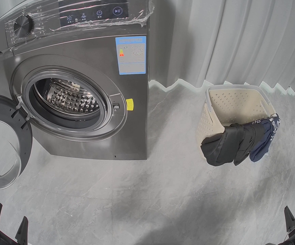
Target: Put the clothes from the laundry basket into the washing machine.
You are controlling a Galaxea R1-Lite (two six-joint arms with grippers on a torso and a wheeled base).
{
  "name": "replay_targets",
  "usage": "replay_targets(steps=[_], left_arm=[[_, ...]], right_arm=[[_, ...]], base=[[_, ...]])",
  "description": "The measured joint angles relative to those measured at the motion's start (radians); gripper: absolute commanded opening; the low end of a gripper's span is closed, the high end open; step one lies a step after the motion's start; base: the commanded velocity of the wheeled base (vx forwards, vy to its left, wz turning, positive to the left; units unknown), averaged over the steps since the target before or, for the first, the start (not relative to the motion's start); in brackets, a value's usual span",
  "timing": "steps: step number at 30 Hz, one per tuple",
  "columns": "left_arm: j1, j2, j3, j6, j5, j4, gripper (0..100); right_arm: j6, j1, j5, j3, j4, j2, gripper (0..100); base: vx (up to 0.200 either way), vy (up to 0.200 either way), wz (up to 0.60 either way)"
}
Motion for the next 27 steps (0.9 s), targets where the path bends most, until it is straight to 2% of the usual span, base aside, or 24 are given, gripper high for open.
replay_targets(steps=[27], left_arm=[[0.000,0.000,0.000,-0.002,0.000,0.000,100]], right_arm=[[0.000,0.000,0.000,0.000,0.000,0.001,100]], base=[[0.000,-0.200,0.00]])
